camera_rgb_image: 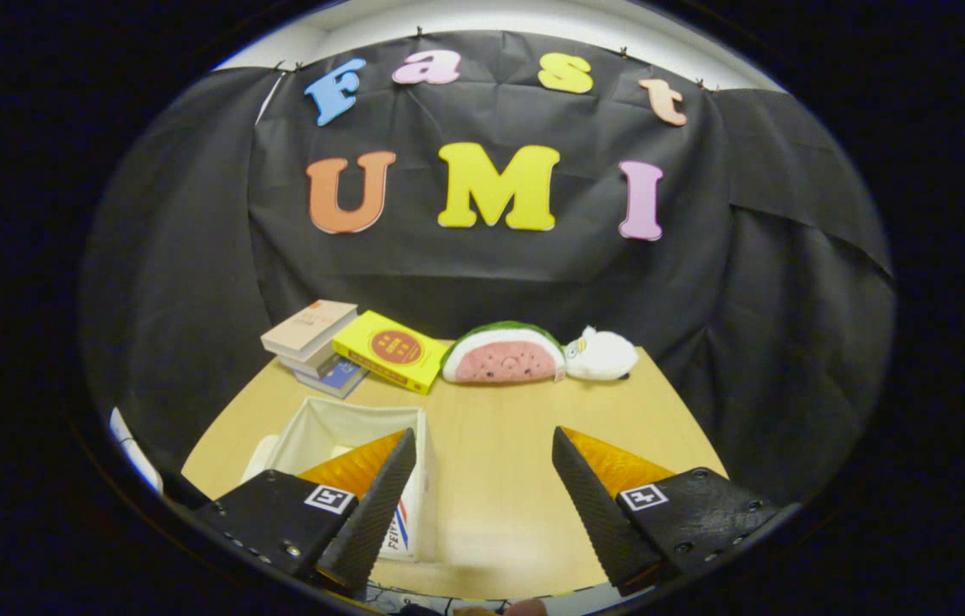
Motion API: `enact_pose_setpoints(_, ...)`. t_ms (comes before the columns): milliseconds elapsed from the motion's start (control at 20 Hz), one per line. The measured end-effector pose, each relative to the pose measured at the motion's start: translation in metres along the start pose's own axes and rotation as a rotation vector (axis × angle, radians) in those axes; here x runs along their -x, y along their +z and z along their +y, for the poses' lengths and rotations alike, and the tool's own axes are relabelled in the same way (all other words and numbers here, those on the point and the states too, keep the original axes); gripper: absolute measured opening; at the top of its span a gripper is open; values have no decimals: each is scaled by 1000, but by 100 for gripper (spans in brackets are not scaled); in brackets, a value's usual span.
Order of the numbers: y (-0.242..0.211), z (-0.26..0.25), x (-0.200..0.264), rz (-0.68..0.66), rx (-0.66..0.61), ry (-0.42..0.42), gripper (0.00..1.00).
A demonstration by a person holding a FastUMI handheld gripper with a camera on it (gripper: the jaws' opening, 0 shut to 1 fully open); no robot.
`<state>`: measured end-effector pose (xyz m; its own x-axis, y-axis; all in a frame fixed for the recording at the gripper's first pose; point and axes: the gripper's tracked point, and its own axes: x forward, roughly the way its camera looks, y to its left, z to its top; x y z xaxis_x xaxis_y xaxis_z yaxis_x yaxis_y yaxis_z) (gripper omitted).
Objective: Open the storage box then place both shoes into the box .Put the left shoe in first, then the right shoe, with the right side of both shoes facing outward in a uniform manner.
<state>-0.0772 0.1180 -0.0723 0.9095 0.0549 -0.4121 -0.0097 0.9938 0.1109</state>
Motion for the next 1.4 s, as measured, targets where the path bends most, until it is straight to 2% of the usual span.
enact_pose_setpoints(200, 43, -26, 36, -124, -38, -29, 96)
enact_pose_setpoints(350, 55, -34, 50, -160, -50, -37, 96)
enact_pose_setpoints(750, 51, -24, 54, -156, -106, -18, 96)
enact_pose_setpoints(1400, 56, 16, 43, -153, -116, 44, 96)
